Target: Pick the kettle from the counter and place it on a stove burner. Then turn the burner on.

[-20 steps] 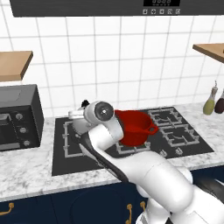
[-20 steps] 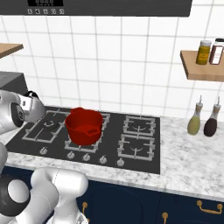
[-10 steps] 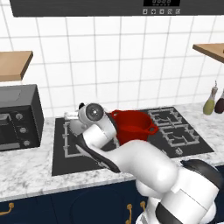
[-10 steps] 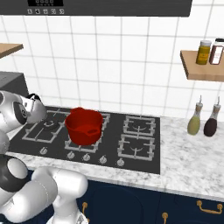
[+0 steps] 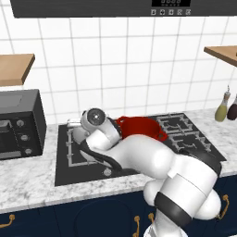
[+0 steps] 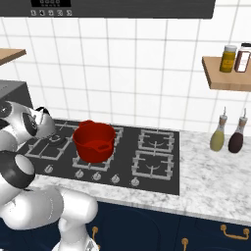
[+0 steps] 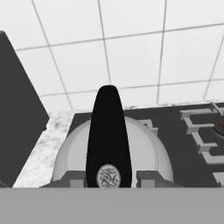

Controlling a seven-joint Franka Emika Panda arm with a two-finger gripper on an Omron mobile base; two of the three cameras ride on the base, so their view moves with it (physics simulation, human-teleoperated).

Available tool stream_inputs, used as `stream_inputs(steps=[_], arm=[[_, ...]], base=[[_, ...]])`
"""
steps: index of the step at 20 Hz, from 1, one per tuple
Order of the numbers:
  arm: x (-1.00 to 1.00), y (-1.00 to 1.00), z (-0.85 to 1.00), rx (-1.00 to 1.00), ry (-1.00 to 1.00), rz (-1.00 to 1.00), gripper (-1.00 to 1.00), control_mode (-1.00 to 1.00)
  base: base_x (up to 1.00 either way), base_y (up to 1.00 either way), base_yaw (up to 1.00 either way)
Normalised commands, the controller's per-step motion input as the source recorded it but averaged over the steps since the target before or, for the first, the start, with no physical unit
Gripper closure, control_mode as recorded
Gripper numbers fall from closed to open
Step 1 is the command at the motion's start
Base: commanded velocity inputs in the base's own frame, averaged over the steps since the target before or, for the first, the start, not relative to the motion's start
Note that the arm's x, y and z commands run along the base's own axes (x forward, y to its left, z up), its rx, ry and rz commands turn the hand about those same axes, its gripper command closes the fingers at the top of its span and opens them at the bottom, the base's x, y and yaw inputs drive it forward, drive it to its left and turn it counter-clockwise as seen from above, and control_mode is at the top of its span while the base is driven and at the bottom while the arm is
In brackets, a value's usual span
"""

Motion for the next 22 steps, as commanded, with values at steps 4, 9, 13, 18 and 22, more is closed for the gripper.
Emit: stream_inputs(steps=[4,9,13,18,22], arm=[[0.27,0.09,-0.23,0.00,0.00,0.00,1.00,-1.00],[0.29,0.10,-0.18,0.00,0.02,-0.01,1.00,-1.00],[0.32,0.15,-0.22,0.00,0.04,-0.02,1.00,-1.00],[0.18,0.10,-0.18,0.00,0.02,-0.04,1.00,-1.00],[0.02,0.00,-0.18,0.00,0.00,-0.06,1.00,-1.00]], base=[[0.00,0.00,0.00],[0.00,0.00,0.00],[0.00,0.00,0.00],[0.00,0.00,0.00],[0.00,0.00,0.00]])
